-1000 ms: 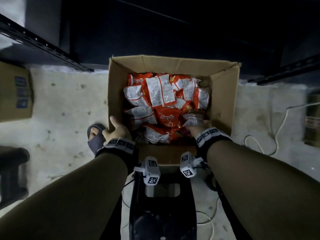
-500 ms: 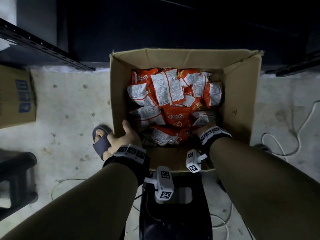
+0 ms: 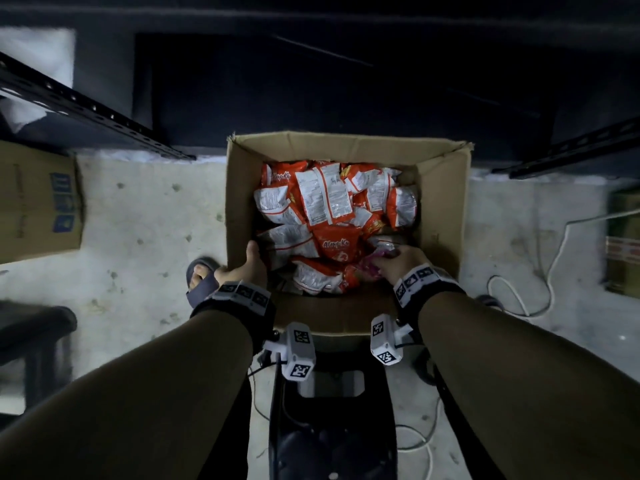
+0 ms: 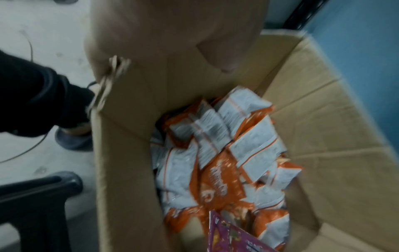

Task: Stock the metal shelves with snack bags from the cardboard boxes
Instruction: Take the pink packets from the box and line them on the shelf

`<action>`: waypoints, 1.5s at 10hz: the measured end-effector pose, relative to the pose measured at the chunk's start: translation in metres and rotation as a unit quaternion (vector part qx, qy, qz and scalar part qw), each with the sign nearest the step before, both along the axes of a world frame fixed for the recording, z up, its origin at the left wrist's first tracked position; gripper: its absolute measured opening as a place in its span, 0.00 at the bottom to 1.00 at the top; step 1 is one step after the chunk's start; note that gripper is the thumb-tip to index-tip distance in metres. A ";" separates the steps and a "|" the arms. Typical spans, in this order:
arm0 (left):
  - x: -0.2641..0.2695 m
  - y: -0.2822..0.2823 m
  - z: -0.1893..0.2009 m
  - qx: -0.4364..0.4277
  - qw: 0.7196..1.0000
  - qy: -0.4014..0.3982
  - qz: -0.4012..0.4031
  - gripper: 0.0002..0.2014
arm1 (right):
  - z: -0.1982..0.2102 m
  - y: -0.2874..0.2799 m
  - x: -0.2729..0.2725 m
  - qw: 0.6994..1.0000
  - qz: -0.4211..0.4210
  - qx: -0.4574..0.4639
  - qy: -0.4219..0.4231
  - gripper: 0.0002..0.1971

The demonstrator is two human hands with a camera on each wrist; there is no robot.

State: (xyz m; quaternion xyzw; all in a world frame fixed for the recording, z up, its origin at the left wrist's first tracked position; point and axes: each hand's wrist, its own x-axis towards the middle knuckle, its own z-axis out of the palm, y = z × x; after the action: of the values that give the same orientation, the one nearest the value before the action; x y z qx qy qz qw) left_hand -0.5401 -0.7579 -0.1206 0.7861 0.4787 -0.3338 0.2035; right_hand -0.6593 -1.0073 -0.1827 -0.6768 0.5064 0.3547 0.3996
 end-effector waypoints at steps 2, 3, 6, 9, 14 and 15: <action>0.035 0.015 0.011 -0.284 0.958 -0.012 0.042 0.30 | 0.118 0.002 0.026 0.995 0.078 -0.023 -0.066 0.22; 0.052 -0.031 0.131 -0.232 0.958 -0.029 -0.166 0.23 | 0.177 -0.005 0.043 0.988 0.106 -0.040 -0.105 0.17; 0.090 -0.101 0.349 -0.213 0.850 -0.120 -0.466 0.22 | 0.377 -0.047 0.069 0.954 0.246 -0.125 -0.118 0.16; 0.094 -0.145 0.536 -0.219 0.720 -0.240 -0.613 0.17 | 0.556 -0.092 0.070 0.923 0.270 -0.181 -0.203 0.13; 0.119 -0.193 0.739 -0.165 0.539 -0.363 -0.742 0.18 | 0.780 -0.127 0.093 0.867 0.328 -0.264 -0.267 0.21; 0.132 -0.200 0.743 -0.119 0.518 -0.399 -0.747 0.18 | 0.804 -0.130 0.097 0.847 0.339 -0.296 -0.282 0.23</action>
State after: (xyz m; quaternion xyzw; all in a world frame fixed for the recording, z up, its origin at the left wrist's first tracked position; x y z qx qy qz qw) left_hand -0.4082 -0.9574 0.6221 0.8741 -0.4600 -0.0681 0.1404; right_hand -0.5627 -1.1370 0.6218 -0.9634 0.1925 0.0952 0.1607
